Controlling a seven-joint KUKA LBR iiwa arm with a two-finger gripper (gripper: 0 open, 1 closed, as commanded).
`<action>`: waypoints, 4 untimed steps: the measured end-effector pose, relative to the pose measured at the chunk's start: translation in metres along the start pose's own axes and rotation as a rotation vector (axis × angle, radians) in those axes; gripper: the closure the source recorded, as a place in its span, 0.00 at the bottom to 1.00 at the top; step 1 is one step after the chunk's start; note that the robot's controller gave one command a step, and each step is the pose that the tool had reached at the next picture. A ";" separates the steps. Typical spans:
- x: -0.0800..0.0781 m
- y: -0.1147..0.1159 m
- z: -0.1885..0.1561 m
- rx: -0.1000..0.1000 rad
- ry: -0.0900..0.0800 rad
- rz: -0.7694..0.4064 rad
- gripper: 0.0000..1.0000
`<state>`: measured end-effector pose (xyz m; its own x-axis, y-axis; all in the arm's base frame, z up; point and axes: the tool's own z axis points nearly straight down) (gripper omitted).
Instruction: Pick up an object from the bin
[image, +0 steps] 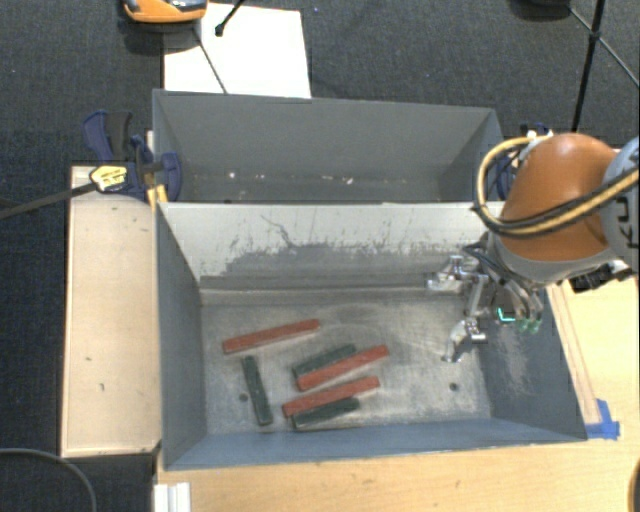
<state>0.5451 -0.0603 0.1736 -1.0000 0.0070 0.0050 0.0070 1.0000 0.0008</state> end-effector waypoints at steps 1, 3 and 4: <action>-0.002 0.000 -0.004 0.001 -0.008 -0.002 0.00; 0.018 0.052 0.086 0.000 -0.006 -0.077 0.00; -0.021 0.124 0.097 0.001 -0.022 -0.288 1.00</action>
Offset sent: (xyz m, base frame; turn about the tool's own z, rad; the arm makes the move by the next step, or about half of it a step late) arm 0.0161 0.0602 -0.0876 0.0081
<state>0.5662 0.0632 0.0761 -0.9607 -0.2770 -0.0167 -0.2770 0.9609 -0.0023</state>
